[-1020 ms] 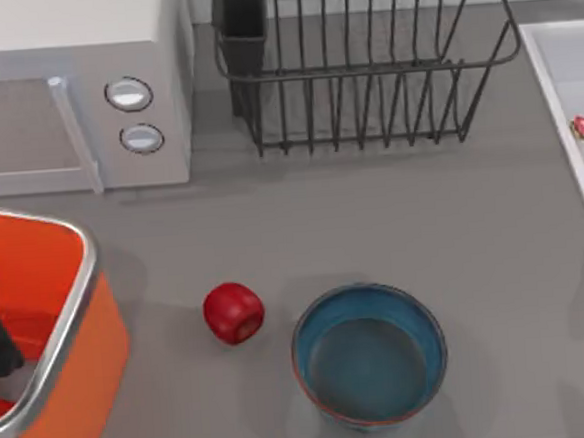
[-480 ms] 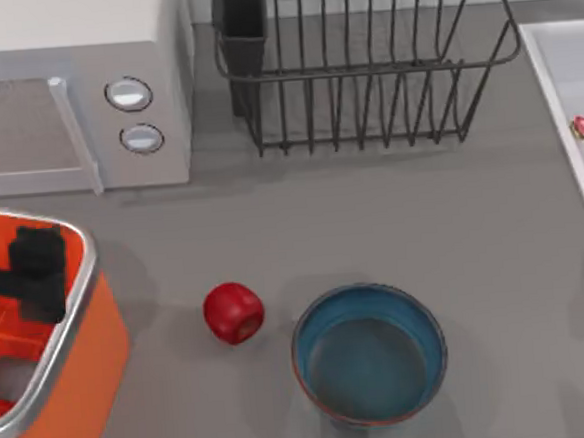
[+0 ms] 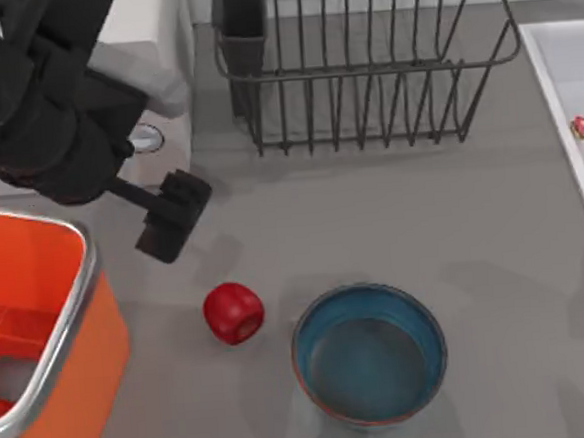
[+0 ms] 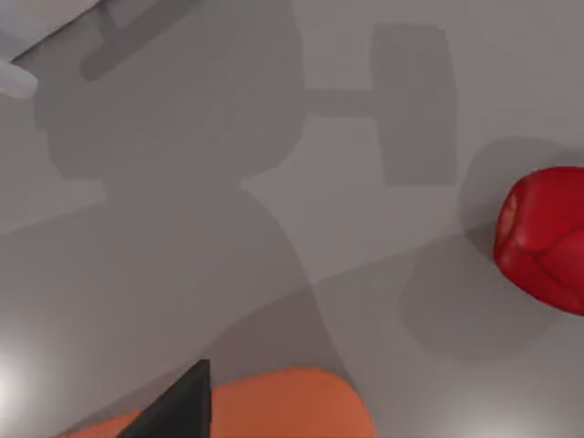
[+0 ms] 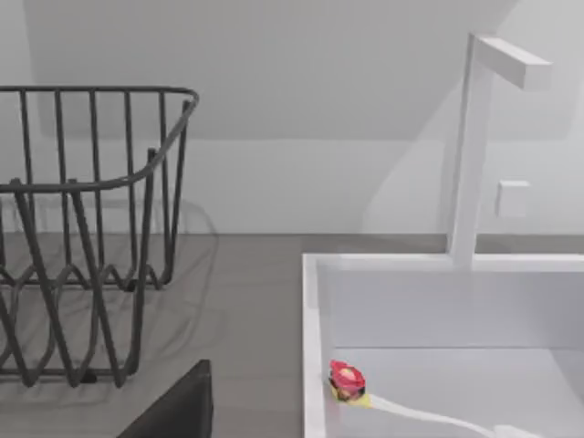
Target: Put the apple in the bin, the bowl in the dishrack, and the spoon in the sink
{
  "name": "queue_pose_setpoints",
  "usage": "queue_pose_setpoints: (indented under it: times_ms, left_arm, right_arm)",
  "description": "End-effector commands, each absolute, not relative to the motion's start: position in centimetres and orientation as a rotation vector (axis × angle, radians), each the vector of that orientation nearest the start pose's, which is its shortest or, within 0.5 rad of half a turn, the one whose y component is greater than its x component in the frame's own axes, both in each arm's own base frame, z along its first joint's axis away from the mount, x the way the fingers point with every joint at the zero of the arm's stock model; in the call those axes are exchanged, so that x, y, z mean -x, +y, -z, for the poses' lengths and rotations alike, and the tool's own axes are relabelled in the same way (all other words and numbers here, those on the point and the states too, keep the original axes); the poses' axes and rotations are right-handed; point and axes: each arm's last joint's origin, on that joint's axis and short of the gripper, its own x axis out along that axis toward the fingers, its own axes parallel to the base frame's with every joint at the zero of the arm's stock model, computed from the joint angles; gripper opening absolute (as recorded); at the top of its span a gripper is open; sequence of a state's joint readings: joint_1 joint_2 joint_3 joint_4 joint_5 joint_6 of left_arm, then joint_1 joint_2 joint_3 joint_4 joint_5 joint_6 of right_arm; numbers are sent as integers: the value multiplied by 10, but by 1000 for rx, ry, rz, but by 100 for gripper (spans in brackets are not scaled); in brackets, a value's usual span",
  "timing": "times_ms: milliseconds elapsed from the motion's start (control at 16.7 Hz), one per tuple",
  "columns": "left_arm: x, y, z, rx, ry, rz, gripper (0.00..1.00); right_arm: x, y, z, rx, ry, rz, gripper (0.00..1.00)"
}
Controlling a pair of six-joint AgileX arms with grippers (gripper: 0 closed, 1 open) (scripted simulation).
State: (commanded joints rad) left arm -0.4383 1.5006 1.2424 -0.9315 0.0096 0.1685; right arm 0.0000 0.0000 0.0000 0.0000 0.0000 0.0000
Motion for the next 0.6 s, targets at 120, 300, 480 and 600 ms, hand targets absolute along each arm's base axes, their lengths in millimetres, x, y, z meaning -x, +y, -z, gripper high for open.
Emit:
queue_pose_setpoints:
  times_ms: [120, 300, 480, 600]
  left_arm:
    - [-292, -152, -254, -474, 1268, 543, 100]
    - [-315, -191, -227, -585, 1441, 606, 100]
    - [-327, -220, -198, -678, 1579, 647, 100]
    - [-331, -232, -183, -723, 1643, 662, 100]
  right_arm:
    - [-106, -1, -160, 0, 0, 0, 100]
    - [-106, -1, -160, 0, 0, 0, 100]
    - [-106, -1, -160, 0, 0, 0, 100]
    - [-106, -1, -160, 0, 0, 0, 100]
